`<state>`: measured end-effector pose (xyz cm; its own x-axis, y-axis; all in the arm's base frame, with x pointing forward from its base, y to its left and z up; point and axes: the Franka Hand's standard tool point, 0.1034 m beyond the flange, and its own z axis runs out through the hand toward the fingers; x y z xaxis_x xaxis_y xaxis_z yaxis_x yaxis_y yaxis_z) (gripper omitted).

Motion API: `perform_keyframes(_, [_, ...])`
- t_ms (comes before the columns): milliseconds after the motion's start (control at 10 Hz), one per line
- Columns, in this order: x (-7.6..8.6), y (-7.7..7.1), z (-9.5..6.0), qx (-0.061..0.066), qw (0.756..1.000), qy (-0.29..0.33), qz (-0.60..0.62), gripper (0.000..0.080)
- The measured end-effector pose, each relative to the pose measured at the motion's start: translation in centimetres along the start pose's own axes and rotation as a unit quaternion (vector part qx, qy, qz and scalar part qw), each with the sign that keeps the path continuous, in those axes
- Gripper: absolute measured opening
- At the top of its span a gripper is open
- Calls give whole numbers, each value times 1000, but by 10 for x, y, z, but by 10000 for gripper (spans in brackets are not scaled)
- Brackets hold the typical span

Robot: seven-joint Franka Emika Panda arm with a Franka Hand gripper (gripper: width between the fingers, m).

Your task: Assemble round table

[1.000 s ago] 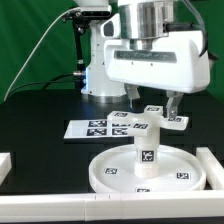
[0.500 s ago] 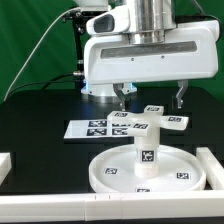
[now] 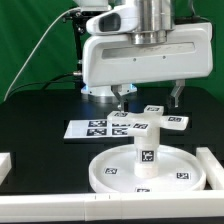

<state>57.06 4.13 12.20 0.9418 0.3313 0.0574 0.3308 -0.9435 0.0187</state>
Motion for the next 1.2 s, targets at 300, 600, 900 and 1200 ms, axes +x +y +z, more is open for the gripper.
perform_keyframes(300, [-3,1,2,3,1000,-1,11,649])
perform_keyframes(600, [-8,0,15,-3,1000,1,8,649])
perform_keyframes(900, [-8,-3,17,-7,1000,4,7,649])
perform_keyframes(1200, [-7,-3,19,-10,1000,8,26,553])
